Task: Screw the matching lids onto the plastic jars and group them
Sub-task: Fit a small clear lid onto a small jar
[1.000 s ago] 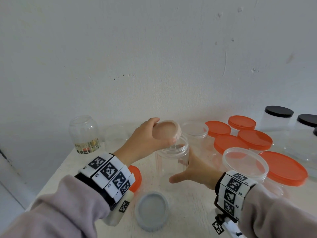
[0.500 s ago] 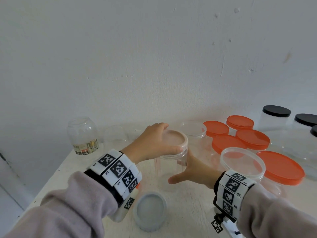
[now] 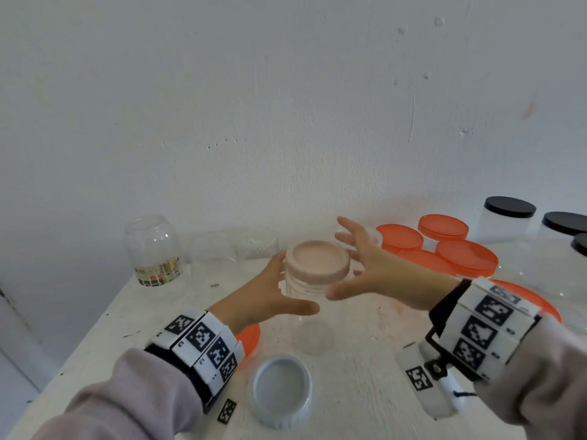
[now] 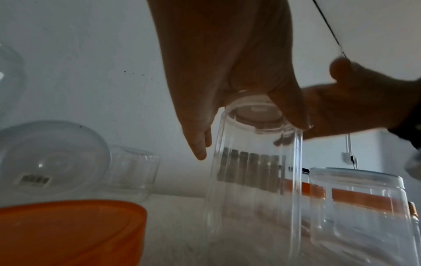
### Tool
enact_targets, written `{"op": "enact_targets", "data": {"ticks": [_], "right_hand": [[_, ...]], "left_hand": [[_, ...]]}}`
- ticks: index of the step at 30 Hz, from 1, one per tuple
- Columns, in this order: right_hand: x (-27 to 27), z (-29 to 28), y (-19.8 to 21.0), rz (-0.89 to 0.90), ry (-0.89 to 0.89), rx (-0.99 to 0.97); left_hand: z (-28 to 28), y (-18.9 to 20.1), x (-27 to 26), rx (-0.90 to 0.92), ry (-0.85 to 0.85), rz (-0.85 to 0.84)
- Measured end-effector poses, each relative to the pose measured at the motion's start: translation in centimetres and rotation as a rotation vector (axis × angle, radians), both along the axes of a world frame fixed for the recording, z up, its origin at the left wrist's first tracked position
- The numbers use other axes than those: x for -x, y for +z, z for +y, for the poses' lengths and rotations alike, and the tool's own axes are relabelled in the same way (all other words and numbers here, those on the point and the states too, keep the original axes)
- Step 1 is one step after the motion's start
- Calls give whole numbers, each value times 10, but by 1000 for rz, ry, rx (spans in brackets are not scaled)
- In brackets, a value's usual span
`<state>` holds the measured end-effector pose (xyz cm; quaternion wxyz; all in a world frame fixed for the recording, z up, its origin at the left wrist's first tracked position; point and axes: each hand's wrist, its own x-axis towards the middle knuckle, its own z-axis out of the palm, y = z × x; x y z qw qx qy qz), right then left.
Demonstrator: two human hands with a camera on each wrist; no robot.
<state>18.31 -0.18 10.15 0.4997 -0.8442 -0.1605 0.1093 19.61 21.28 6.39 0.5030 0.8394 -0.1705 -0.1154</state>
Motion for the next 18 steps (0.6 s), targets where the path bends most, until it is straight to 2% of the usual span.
{"op": "enact_targets", "data": {"ticks": [2, 5, 8, 13, 18], "right_hand": [[-1, 5, 19, -54, 45, 142], [-9, 19, 38, -89, 149, 471], [-18, 34, 53, -113, 226, 728], [-28, 46, 68, -94, 268, 912], [-33, 52, 76, -90, 312, 991]], "left_hand": [[-3, -4, 2, 34, -39, -5], [-10, -8, 3, 59, -88, -66], [-11, -18, 0, 68, -28, -54], [-9, -23, -3, 43, -11, -67], [-9, -25, -6, 50, -36, -79]]}}
